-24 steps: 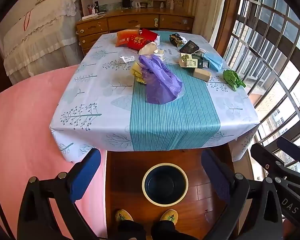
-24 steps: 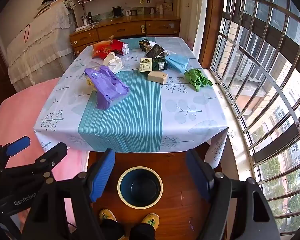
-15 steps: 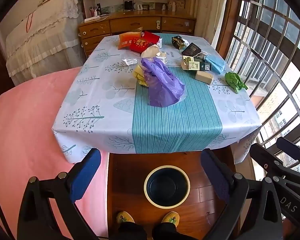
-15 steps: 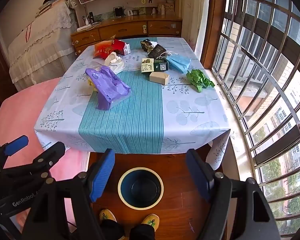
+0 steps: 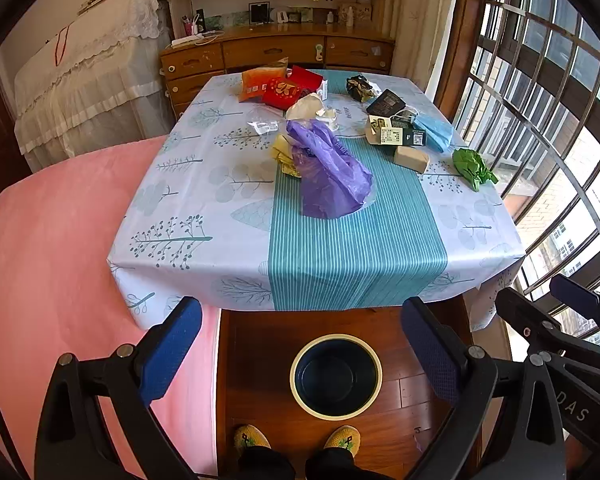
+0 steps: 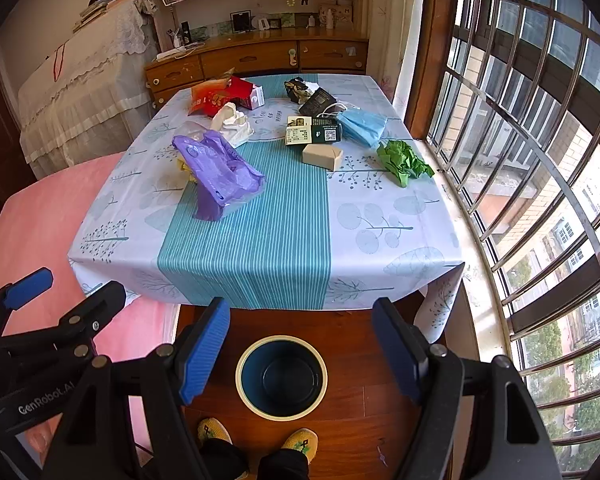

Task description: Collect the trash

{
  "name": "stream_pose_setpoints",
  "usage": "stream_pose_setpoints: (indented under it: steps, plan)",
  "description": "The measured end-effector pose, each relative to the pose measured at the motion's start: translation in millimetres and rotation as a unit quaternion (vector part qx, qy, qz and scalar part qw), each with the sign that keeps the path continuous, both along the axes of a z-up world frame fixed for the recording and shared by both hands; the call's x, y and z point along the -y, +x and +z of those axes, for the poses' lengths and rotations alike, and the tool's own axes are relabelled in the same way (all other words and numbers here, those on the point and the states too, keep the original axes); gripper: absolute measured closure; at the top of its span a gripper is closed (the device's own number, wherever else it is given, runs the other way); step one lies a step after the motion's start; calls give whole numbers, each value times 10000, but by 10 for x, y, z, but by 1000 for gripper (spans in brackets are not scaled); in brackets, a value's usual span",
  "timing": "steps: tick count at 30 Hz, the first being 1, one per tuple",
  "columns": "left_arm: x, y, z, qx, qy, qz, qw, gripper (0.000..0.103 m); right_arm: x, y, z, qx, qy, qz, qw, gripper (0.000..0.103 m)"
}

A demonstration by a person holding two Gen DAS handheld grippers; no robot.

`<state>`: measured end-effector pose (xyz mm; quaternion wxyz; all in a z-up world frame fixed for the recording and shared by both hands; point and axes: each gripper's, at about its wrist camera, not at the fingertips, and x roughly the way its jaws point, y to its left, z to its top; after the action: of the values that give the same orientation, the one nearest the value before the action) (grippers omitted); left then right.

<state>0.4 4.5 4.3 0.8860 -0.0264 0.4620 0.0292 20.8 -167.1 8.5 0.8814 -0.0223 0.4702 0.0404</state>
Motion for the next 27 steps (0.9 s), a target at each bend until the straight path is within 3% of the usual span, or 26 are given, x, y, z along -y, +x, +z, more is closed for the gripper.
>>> stream_pose_setpoints:
  steps: [27]
  plan:
    - [16, 22, 44, 99, 180, 70, 9998, 5, -20, -5, 94, 160, 23, 84, 9998, 29]
